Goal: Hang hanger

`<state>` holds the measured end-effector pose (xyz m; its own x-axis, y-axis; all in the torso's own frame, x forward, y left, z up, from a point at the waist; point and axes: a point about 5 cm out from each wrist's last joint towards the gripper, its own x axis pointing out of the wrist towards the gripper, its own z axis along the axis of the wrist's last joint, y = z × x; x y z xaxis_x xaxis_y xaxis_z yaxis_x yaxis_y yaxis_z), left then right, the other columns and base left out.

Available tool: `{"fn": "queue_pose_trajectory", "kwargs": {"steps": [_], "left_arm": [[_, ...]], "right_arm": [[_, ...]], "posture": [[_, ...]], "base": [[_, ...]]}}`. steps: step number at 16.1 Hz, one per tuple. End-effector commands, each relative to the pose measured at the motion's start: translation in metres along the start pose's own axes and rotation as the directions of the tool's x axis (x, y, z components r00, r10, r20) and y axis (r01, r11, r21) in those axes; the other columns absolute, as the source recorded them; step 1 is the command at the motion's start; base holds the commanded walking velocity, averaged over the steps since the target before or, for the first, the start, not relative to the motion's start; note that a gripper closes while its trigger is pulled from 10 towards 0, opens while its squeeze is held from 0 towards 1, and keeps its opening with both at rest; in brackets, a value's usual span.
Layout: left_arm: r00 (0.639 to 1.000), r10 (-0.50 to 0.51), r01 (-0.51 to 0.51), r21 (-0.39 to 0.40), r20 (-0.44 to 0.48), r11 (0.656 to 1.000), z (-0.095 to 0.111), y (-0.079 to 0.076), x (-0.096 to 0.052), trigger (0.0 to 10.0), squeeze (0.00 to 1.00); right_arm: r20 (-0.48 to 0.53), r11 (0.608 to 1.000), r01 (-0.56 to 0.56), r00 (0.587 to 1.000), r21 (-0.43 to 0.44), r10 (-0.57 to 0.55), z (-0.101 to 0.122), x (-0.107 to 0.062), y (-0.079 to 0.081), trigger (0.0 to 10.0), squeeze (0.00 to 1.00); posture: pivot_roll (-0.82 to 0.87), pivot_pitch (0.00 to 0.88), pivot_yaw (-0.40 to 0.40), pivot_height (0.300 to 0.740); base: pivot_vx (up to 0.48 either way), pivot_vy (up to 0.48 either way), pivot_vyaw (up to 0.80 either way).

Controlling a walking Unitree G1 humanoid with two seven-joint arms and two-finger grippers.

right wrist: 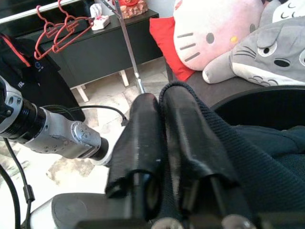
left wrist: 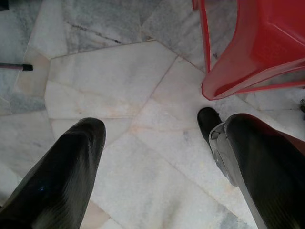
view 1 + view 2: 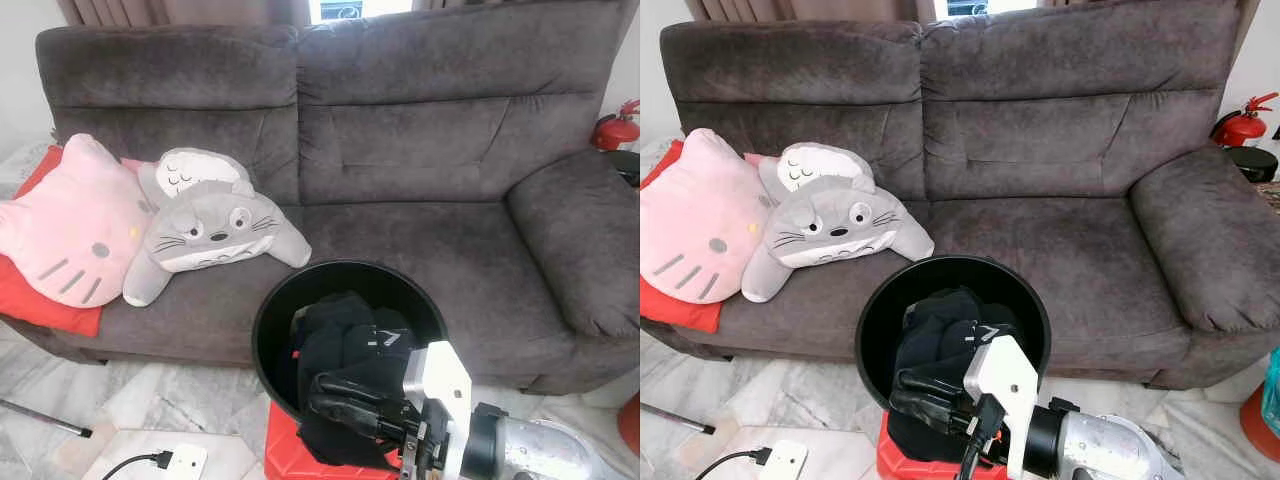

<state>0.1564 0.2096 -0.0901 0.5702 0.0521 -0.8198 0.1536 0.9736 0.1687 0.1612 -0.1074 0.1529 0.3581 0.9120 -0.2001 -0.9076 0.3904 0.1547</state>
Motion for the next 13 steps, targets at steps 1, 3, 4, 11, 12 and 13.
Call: {"fn": "queue_pose_trajectory", "kwargs": {"steps": [1,3,4,11,12,13], "left_arm": [[1.000,0.006,-0.005,0.007,-0.016,1.000,-0.005,0.001,-0.001,10.0,0.00],[1.000,0.005,-0.005,0.008,-0.018,1.000,-0.005,0.001,-0.001,10.0,0.00],[1.000,0.005,-0.005,0.010,-0.019,1.000,-0.005,0.001,-0.001,10.0,0.00],[1.000,0.003,-0.003,0.016,-0.021,1.000,-0.004,0.002,-0.001,10.0,0.00],[1.000,0.003,-0.002,0.017,-0.021,1.000,-0.004,0.001,-0.001,10.0,0.00],[1.000,0.002,-0.001,0.019,-0.022,1.000,-0.005,0.001,-0.001,10.0,0.00]], "right_arm": [[-0.005,1.000,-0.014,1.000,-0.024,0.014,0.004,0.000,0.002,10.0,1.00],[-0.006,0.999,-0.020,1.000,-0.030,0.020,0.006,0.000,0.003,10.0,1.00],[-0.007,0.999,-0.022,1.000,-0.036,0.022,0.007,0.000,0.004,10.0,1.00],[0.202,0.826,0.560,0.817,-0.055,-0.540,0.030,-0.034,-0.051,10.0,1.00],[0.224,0.774,0.632,0.761,-0.039,-0.609,0.032,-0.040,-0.058,10.0,1.00],[0.259,0.687,0.727,0.667,-0.019,-0.698,0.033,-0.052,-0.063,10.0,0.00]], "posture": [[-0.26,0.000,0.086,0.740],[-0.26,0.000,0.086,0.740],[-0.26,0.000,0.089,0.740],[-0.27,0.000,0.093,0.740],[-0.27,0.000,0.093,0.740],[-0.27,0.000,0.093,0.740]], "base": [[0.000,0.000,0.00],[0.000,0.000,0.00],[0.000,0.000,0.00],[0.000,0.000,0.00],[0.000,0.000,0.00],[0.000,0.000,0.00]]}}
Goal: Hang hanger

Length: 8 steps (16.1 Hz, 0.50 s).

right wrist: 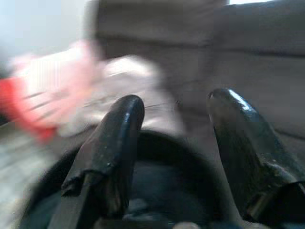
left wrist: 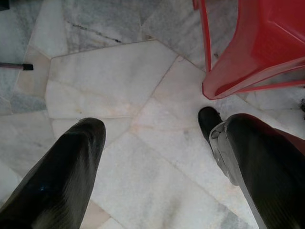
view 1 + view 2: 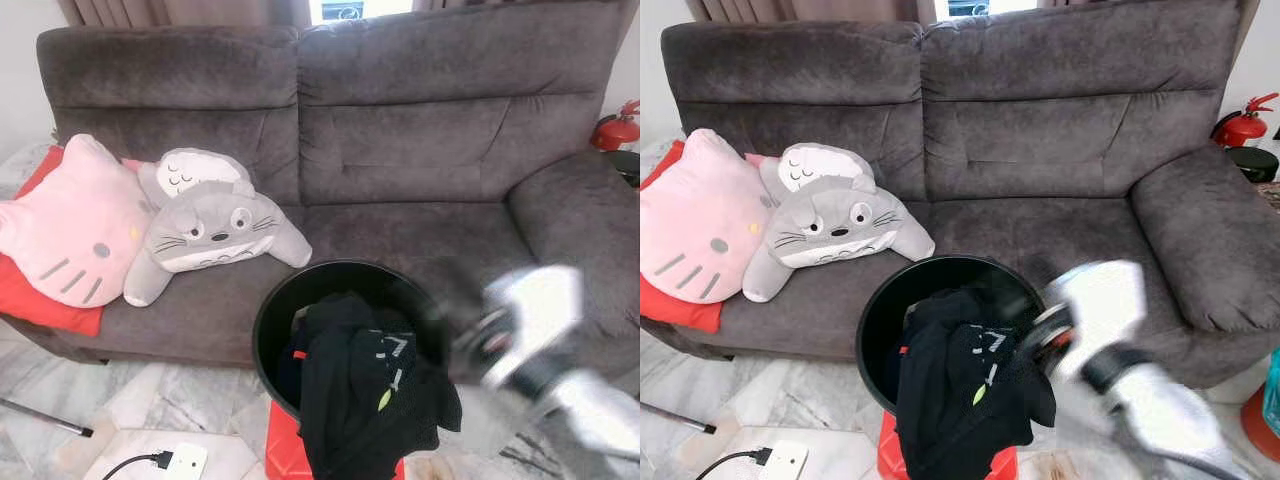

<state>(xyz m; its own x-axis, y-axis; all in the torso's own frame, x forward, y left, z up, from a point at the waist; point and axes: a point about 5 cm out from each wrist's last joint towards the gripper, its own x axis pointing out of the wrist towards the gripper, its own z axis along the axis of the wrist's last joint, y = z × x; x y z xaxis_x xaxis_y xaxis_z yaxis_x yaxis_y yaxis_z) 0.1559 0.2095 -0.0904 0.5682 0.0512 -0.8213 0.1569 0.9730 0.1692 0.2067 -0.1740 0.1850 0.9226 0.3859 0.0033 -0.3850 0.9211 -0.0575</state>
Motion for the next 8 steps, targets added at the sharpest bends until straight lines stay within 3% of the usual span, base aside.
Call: {"fn": "queue_pose_trajectory", "kwargs": {"steps": [1,2,3,4,5,7,8], "left_arm": [[1.000,0.003,-0.003,0.016,-0.020,1.000,-0.004,0.002,-0.001,10.0,0.00],[1.000,0.001,-0.001,0.019,-0.020,1.000,-0.004,0.001,-0.001,10.0,0.00],[1.000,0.001,0.000,0.019,-0.019,1.000,-0.003,0.001,-0.001,10.0,0.00],[1.000,-0.001,0.001,0.021,-0.017,1.000,-0.002,0.001,0.000,10.0,0.00],[1.000,-0.002,0.002,0.022,-0.015,1.000,-0.002,0.001,0.000,10.0,0.00],[1.000,-0.002,0.003,0.022,-0.010,1.000,0.000,0.000,0.000,10.0,0.00],[1.000,-0.003,0.003,0.021,-0.009,1.000,0.001,-0.001,0.001,10.0,0.00]], "right_arm": [[0.006,0.996,0.079,0.997,-0.038,-0.079,0.000,-0.004,-0.005,10.0,0.00],[0.000,0.962,0.249,0.968,-0.115,-0.251,-0.006,-0.017,-0.016,10.0,0.00],[-0.004,0.941,0.304,0.951,-0.149,-0.308,-0.009,-0.022,-0.019,10.0,0.00],[-0.014,0.897,0.352,0.929,-0.267,-0.369,-0.019,-0.034,-0.019,10.0,0.00],[-0.016,0.868,0.382,0.913,-0.317,-0.408,-0.028,-0.045,-0.017,10.0,0.00],[-0.063,0.826,0.467,0.859,-0.315,-0.509,-0.052,-0.065,-0.020,10.0,0.00],[-0.114,0.798,0.445,0.842,-0.407,-0.527,-0.072,-0.077,-0.019,10.0,0.00]], "posture": [[-0.27,0.000,0.093,0.740],[-0.28,0.000,0.093,0.740],[-0.28,0.000,0.093,0.740],[-0.28,0.000,0.092,0.740],[-0.28,0.000,0.092,0.740],[-0.28,0.000,0.088,0.740],[-0.28,0.000,0.088,0.740]], "base": [[0.000,0.000,0.00],[0.000,0.000,0.00],[0.000,0.000,0.00],[0.000,0.000,0.00],[0.000,0.000,0.00],[0.000,0.000,0.00],[0.000,0.000,0.00]]}}
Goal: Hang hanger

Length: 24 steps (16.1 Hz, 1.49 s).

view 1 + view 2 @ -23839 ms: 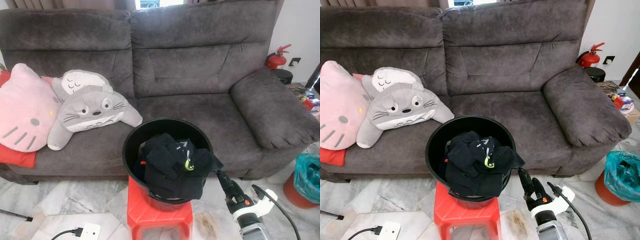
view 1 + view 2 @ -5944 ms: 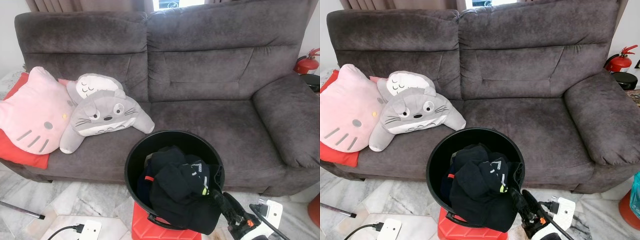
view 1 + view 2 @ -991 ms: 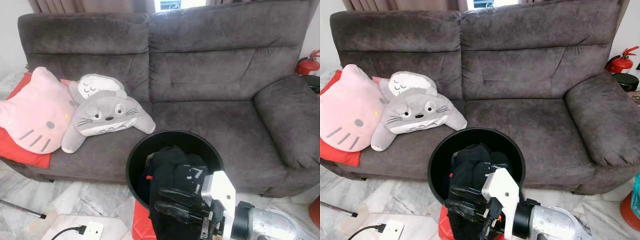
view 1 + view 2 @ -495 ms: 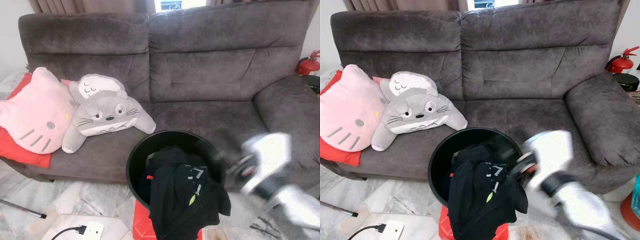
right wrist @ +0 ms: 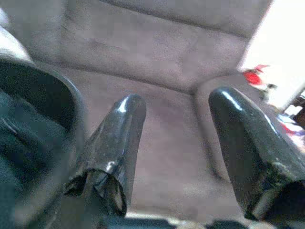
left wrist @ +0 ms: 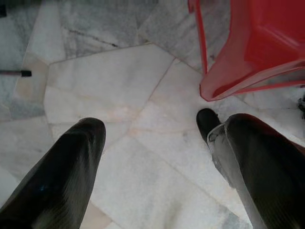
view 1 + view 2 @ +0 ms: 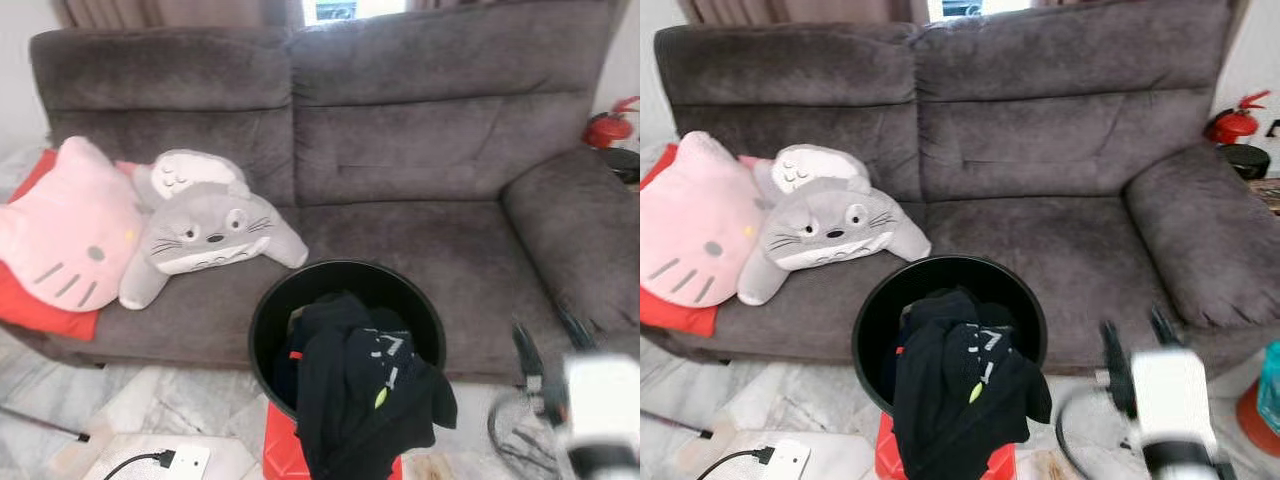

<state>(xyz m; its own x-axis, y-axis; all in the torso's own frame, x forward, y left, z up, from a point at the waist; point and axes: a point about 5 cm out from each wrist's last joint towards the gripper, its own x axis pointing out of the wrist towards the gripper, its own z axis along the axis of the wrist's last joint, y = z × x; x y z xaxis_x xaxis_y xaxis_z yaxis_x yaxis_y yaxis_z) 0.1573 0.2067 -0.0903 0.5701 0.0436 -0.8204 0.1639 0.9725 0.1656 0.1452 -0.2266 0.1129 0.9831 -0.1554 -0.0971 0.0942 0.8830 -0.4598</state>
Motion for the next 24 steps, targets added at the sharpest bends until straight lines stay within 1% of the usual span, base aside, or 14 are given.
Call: {"fn": "queue_pose_trajectory", "kwargs": {"steps": [1,2,3,4,6,7,9,10,12,14,16,18,21,24], "left_arm": [[1.000,0.003,-0.003,0.018,-0.011,1.000,-0.001,0.001,0.000,10.0,0.00],[1.000,0.003,-0.003,0.016,-0.010,1.000,-0.001,0.001,0.000,10.0,0.00],[1.000,0.004,-0.004,0.015,-0.009,1.000,-0.001,0.002,0.000,10.0,0.00],[1.000,0.005,-0.005,0.014,-0.009,1.000,-0.001,0.002,0.000,10.0,0.00],[1.000,0.010,-0.010,0.012,-0.009,1.000,-0.001,0.004,0.000,10.0,0.00],[1.000,0.011,-0.011,0.012,-0.010,1.000,-0.002,0.004,-0.001,10.0,0.00],[1.000,0.018,-0.018,0.004,-0.011,1.000,-0.004,0.005,-0.001,10.0,0.00],[1.000,0.020,-0.020,0.001,-0.012,1.000,-0.004,0.005,-0.001,10.0,0.00],[1.000,0.023,-0.023,0.004,-0.018,1.000,-0.007,0.007,-0.002,10.0,0.00],[1.000,0.022,-0.022,0.005,-0.019,1.000,-0.008,0.007,-0.003,10.0,0.00],[1.000,0.023,-0.023,0.002,-0.015,1.000,-0.009,0.007,-0.003,10.0,0.00],[1.000,0.022,-0.022,0.005,-0.016,1.000,-0.009,0.008,-0.003,10.0,0.00],[0.999,0.025,-0.025,-0.002,-0.023,1.000,-0.011,0.009,-0.004,10.0,0.00],[0.999,0.027,-0.027,-0.004,-0.025,1.000,-0.013,0.009,-0.004,10.0,0.00]], "right_arm": [[-0.048,0.996,-0.048,0.998,-0.081,0.044,-0.019,-0.006,0.012,10.0,0.00],[-0.097,0.998,-0.068,0.993,0.016,0.069,-0.035,-0.012,0.023,10.0,0.00],[-0.115,0.992,-0.089,0.988,0.090,0.099,-0.042,-0.012,0.034,10.0,0.00],[-0.118,0.987,-0.106,0.986,0.119,0.120,-0.045,-0.011,0.040,10.0,0.00],[-0.068,0.976,-0.140,0.986,0.167,0.153,-0.043,0.006,0.054,10.0,0.00],[-0.057,0.979,-0.133,0.988,0.151,0.143,-0.046,0.010,0.056,10.0,0.00],[-0.047,0.975,-0.224,0.974,-0.013,0.223,-0.054,0.006,0.069,10.0,0.00],[-0.066,0.970,-0.241,0.969,-0.036,0.238,-0.059,0.000,0.073,10.0,0.00],[-0.167,0.977,-0.215,0.963,-0.014,0.210,-0.068,-0.014,0.077,10.0,0.00],[-0.198,0.987,-0.156,0.967,0.036,0.160,-0.073,-0.020,0.077,10.0,0.00],[-0.206,0.995,-0.026,0.977,0.096,0.045,-0.074,-0.017,0.069,10.0,0.00],[-0.229,0.987,0.025,0.973,0.156,0.011,-0.076,-0.016,0.066,10.0,0.00],[-0.249,0.975,0.057,0.968,0.214,-0.001,-0.079,-0.015,0.068,10.0,0.00],[-0.243,0.975,0.045,0.970,0.219,0.010,-0.079,-0.013,0.070,10.0,0.00]], "posture": [[-0.28,0.000,0.090,0.740],[-0.28,0.000,0.089,0.740],[-0.27,0.000,0.086,0.740],[-0.27,0.000,0.086,0.740],[-0.27,0.000,0.085,0.740],[-0.26,0.000,0.082,0.740],[-0.24,0.000,0.075,0.740],[-0.24,0.000,0.072,0.740],[-0.25,0.000,0.074,0.740],[-0.25,0.000,0.074,0.740],[-0.25,0.000,0.072,0.740],[-0.25,0.000,0.071,0.740],[-0.24,0.000,0.070,0.740],[-0.24,0.000,0.068,0.740]], "base": [[0.000,0.000,0.00],[0.000,0.000,0.00],[0.000,0.000,0.00],[0.000,0.000,0.00],[0.000,0.000,0.00],[0.000,0.000,0.00],[0.000,0.000,0.00],[0.000,0.000,0.00],[0.000,0.000,0.00],[0.000,0.000,0.00],[0.000,0.000,0.00],[0.000,0.000,0.00],[-0.120,0.000,0.00],[-0.368,0.000,0.00]]}}
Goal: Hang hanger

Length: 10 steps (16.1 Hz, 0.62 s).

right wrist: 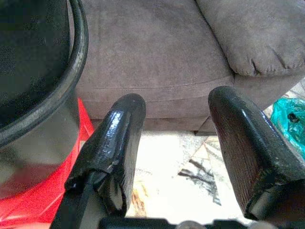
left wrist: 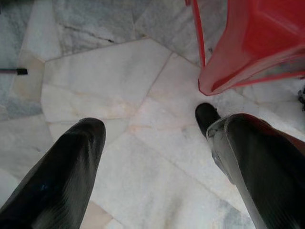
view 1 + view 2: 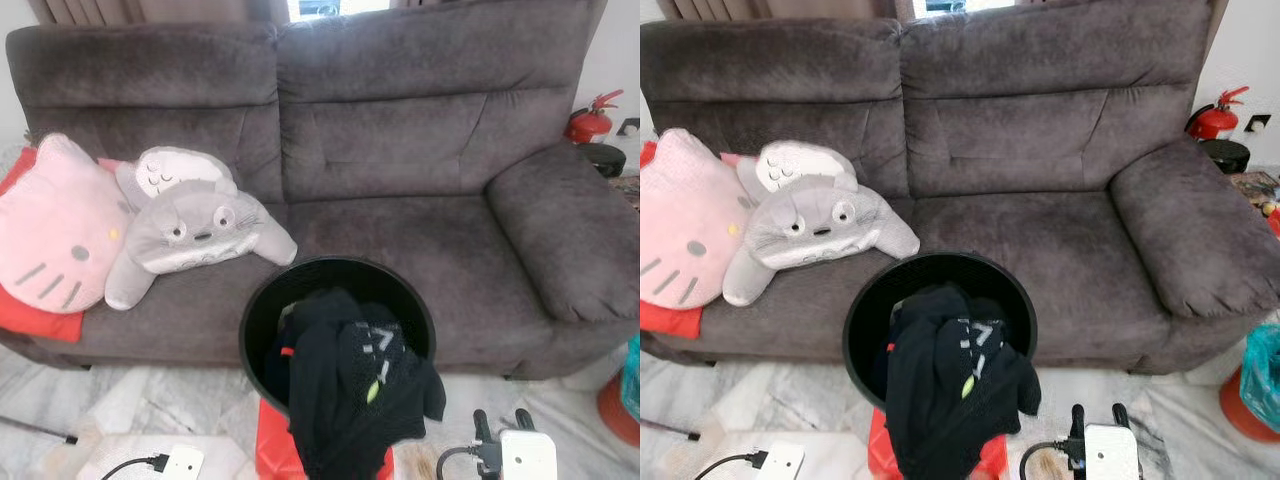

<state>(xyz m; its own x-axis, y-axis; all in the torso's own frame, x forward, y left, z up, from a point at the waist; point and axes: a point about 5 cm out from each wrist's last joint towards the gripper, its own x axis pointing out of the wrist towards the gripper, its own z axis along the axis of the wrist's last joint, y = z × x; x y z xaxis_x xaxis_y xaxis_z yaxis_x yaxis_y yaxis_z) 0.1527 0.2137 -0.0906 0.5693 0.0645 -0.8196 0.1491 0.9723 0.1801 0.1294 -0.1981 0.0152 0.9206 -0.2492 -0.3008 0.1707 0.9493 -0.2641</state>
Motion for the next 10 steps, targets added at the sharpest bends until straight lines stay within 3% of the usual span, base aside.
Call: {"fn": "queue_pose_trajectory", "kwargs": {"steps": [1,10], "left_arm": [[1.000,0.007,-0.007,0.000,-0.021,1.000,-0.008,0.003,-0.002,10.0,0.00],[1.000,0.012,-0.012,0.005,-0.018,1.000,-0.011,0.006,-0.004,10.0,0.00]], "right_arm": [[-0.006,1.000,-0.006,1.000,0.000,0.006,-0.002,-0.001,0.001,10.0,0.00],[0.024,1.000,0.019,1.000,-0.001,-0.019,0.004,0.015,-0.005,10.0,0.00]], "posture": [[-0.24,0.000,0.068,0.740],[-0.23,0.000,0.080,0.740]], "base": [[-0.349,0.000,0.00],[0.000,0.000,0.00]]}}
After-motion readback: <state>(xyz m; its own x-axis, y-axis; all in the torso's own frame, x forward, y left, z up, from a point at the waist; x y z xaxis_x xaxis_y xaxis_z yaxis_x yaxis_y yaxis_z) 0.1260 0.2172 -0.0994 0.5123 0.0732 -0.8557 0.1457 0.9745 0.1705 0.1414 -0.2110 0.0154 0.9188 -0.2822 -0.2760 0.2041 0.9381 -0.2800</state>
